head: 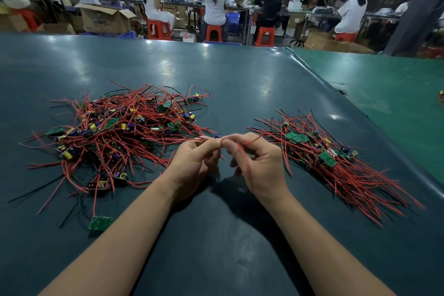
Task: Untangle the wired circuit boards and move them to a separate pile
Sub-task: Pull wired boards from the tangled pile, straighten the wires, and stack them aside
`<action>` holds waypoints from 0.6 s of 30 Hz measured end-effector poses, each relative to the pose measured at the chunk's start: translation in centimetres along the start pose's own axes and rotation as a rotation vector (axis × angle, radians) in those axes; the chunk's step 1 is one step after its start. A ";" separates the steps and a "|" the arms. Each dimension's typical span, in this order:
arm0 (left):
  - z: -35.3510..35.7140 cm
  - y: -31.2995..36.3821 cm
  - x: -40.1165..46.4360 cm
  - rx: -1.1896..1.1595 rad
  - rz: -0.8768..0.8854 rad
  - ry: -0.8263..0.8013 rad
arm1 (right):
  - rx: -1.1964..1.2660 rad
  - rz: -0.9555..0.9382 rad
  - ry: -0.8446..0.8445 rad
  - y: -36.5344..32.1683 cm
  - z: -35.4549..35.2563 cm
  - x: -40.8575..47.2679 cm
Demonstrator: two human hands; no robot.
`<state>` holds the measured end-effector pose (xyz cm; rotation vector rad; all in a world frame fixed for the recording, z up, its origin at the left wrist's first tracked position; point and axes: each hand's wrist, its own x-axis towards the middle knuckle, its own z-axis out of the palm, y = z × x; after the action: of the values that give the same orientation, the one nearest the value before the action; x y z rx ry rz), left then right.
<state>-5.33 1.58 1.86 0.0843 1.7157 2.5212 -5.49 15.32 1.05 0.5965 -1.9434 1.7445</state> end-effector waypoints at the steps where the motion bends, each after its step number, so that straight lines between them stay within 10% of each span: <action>1: 0.0 0.0 0.1 0.003 -0.003 0.001 | 0.116 0.121 0.038 -0.2 0.0 0.1; 9: -0.4 -0.5 0.2 -0.015 0.057 -0.097 | 0.689 0.683 0.064 -1.0 -1.0 1.2; 18: -0.5 -0.7 0.2 -0.021 0.051 -0.028 | 0.539 0.716 0.009 -0.5 -0.5 1.0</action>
<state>-5.58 1.36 0.99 0.1626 1.6982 2.5601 -5.97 15.71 2.04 0.0251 -1.7892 2.7417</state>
